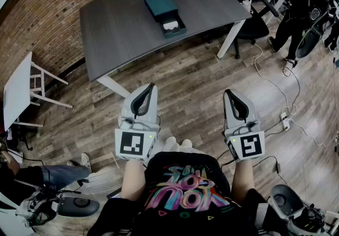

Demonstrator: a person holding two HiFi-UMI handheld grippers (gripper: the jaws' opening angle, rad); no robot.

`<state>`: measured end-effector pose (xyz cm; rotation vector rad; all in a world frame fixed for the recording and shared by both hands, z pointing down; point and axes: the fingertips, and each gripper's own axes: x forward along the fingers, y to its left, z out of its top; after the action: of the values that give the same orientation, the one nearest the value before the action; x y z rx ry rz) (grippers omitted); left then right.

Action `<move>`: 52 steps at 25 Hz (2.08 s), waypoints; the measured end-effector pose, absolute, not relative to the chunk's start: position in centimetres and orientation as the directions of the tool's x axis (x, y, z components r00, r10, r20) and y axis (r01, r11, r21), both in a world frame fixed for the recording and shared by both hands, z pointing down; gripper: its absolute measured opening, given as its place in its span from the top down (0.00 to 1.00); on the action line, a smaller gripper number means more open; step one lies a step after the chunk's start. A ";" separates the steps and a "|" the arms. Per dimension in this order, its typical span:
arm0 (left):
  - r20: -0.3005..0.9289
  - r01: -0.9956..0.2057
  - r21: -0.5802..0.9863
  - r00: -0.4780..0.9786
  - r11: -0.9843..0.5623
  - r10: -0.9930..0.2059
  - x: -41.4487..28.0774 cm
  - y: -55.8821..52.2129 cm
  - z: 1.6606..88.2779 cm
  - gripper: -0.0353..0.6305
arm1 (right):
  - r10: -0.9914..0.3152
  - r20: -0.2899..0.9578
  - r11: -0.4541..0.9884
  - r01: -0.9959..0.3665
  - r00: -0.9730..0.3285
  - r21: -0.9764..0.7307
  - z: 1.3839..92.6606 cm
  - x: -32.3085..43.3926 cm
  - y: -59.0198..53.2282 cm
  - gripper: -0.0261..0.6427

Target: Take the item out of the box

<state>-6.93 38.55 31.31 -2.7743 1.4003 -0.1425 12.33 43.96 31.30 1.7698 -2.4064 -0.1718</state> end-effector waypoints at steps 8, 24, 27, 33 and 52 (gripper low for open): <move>0.069 -0.812 -0.079 0.574 -0.578 -0.816 -6.0 39.1 31.3 0.95 | -0.933 0.069 0.360 -0.915 -0.354 0.179 32.0 12.2 44.4 0.96; 0.078 -0.829 -0.091 0.547 -0.552 -0.833 -6.1 33.6 33.1 0.95 | -0.918 0.103 0.395 -0.909 -0.384 0.135 34.9 12.6 39.2 0.96; 0.081 -0.826 -0.077 0.553 -0.558 -0.829 -5.8 29.8 33.5 0.95 | -0.921 0.105 0.387 -0.912 -0.376 0.135 35.3 12.8 35.6 0.96; 0.075 -0.819 -0.062 0.567 -0.571 -0.820 -5.8 20.6 33.3 0.95 | -0.922 0.122 0.384 -0.912 -0.368 0.146 35.3 12.8 26.8 0.96; 0.128 -0.791 -0.024 0.604 -0.611 -0.787 -7.1 6.5 35.1 0.95 | -0.935 0.205 0.319 -0.937 -0.288 0.141 36.3 11.9 13.4 0.96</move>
<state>-7.07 6.46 35.08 -2.8449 1.3997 -0.2004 11.88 13.42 36.32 1.6996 -2.3384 0.0096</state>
